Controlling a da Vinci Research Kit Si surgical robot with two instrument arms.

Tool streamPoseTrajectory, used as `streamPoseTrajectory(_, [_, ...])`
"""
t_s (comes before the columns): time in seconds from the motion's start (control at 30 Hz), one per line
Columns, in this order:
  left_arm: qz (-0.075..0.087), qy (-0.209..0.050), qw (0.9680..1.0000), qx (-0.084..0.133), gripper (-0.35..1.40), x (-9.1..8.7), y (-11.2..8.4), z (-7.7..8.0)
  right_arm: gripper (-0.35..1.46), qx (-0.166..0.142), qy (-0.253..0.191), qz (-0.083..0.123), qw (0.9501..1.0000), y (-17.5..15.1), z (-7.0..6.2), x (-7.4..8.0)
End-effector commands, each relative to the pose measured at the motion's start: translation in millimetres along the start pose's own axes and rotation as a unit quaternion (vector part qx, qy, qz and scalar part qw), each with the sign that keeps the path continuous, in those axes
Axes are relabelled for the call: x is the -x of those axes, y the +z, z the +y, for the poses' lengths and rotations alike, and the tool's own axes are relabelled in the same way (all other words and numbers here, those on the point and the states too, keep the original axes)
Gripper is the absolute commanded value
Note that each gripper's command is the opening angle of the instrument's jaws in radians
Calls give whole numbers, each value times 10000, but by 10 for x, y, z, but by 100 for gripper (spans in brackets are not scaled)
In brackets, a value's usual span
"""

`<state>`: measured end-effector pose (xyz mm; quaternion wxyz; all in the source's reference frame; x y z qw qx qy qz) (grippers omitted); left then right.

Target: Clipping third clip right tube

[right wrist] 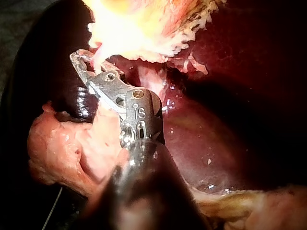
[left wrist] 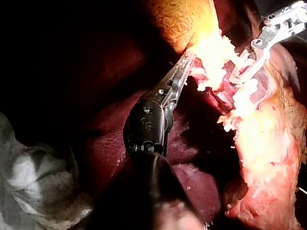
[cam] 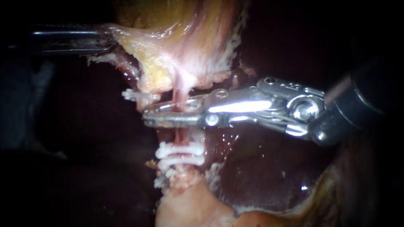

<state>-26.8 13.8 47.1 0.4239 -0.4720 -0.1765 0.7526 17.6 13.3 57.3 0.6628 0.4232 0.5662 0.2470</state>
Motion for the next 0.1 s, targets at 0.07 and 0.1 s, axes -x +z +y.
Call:
streamPoseTrajectory(0.07, [-2,0,10000,1,-35,0,0,0,-35,11,-6,2,10000,0,1,1])
streamPoseTrajectory(0.1, [-2,0,10000,1,-35,0,0,0,-35,11,-6,2,10000,0,1,1])
